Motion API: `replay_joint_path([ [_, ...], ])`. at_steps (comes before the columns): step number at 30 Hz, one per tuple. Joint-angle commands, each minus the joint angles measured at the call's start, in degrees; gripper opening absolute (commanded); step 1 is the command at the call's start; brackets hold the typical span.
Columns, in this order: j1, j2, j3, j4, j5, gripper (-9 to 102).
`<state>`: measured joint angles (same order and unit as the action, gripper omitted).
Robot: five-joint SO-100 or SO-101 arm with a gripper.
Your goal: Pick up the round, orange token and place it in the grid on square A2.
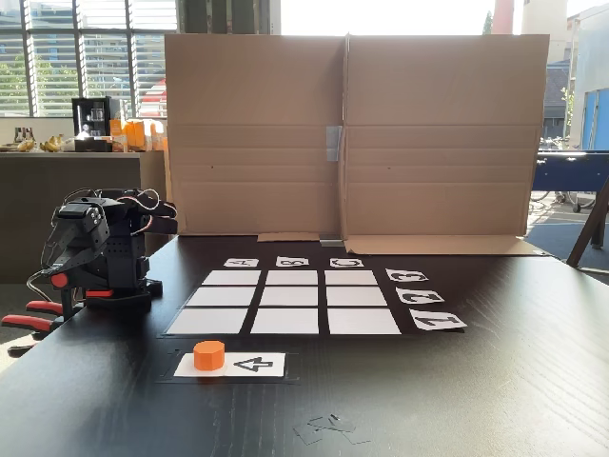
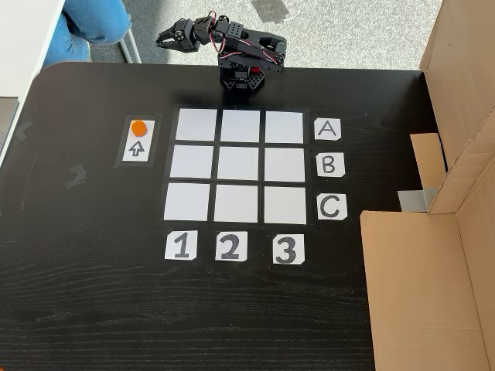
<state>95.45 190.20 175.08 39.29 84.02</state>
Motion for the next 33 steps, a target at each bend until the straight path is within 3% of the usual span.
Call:
replay_joint_path([
  [1,0.53,0.53,0.09,0.09,-0.09,0],
  [28,0.26,0.26,0.0,0.09,-0.26,0],
  [33,0.0,-9.49,-4.31,-1.85,-1.32,14],
])
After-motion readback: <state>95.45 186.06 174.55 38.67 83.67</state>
